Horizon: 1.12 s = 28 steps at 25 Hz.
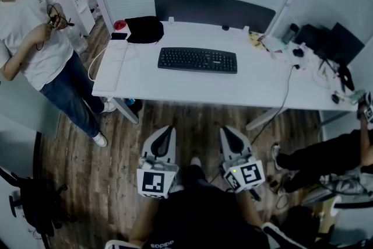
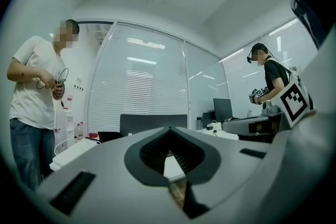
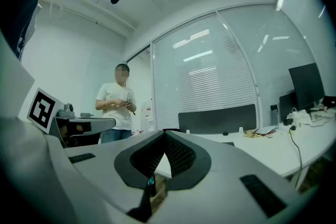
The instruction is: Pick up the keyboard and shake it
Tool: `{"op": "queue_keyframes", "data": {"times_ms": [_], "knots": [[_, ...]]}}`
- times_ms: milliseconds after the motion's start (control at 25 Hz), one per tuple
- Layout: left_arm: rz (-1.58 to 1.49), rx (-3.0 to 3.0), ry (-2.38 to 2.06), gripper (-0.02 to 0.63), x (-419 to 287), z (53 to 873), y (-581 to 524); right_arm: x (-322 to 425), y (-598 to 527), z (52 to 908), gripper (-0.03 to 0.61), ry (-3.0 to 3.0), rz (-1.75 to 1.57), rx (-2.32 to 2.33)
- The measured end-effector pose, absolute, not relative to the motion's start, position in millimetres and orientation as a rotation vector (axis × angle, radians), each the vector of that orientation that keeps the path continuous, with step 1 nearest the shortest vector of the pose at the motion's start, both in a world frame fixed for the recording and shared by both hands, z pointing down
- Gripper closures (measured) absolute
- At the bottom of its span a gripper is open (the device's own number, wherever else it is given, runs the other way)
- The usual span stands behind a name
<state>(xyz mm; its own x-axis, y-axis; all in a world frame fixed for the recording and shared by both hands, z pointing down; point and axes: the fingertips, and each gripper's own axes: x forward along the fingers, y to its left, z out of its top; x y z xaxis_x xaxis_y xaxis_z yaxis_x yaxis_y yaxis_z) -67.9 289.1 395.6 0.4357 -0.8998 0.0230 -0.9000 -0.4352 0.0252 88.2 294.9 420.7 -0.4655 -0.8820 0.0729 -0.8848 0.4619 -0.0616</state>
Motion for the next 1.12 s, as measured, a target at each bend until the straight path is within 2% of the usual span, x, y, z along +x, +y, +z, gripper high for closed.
{"op": "queue_keyframes", "data": {"times_ms": [680, 1120], "knots": [[0.030, 2.566, -1.750, 0.611, -29.5, 397.0, 181.3, 149.9, 179.5, 429.8, 0.575, -2.667, 0.233, 1.581], [0.084, 2.580, -1.661, 0.611, -29.7, 410.9, 110.3, 148.0, 121.3, 441.6, 0.575, -2.613, 0.299, 1.623]]}}
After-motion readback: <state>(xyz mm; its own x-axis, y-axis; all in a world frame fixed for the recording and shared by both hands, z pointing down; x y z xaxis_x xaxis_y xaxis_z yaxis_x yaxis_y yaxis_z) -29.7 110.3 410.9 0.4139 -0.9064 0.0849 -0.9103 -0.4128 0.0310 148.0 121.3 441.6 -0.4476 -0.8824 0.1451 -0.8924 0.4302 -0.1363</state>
